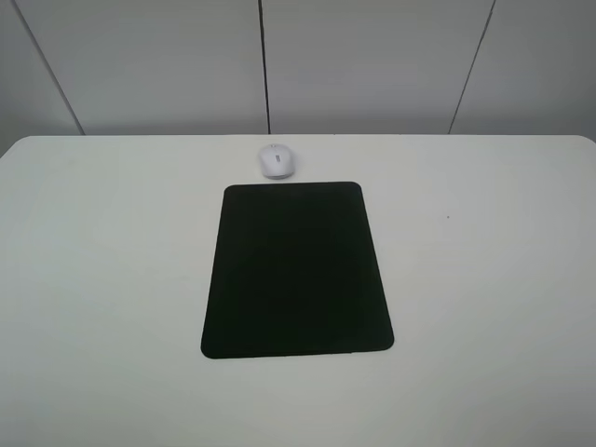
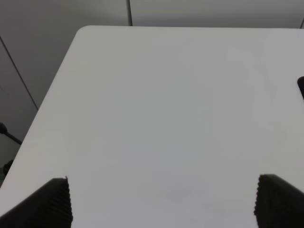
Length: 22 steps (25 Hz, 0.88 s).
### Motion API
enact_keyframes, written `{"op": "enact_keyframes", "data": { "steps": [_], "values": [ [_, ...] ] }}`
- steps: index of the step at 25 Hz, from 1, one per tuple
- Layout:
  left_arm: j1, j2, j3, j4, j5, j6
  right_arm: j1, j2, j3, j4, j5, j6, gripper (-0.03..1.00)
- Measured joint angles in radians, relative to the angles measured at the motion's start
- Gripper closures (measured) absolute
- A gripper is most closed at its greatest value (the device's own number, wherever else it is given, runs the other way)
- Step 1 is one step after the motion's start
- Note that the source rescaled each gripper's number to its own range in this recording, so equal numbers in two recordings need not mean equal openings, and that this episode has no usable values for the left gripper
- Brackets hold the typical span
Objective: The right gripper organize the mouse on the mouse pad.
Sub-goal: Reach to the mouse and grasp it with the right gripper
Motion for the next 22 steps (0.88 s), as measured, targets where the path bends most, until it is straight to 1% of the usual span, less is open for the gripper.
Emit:
{"op": "enact_keyframes", "data": {
  "steps": [22],
  "values": [
    [0.0, 0.0, 0.0, 0.0, 0.0, 0.0, 0.0, 0.0, 0.0, 0.0, 0.0, 0.0, -0.03]
  ]
}}
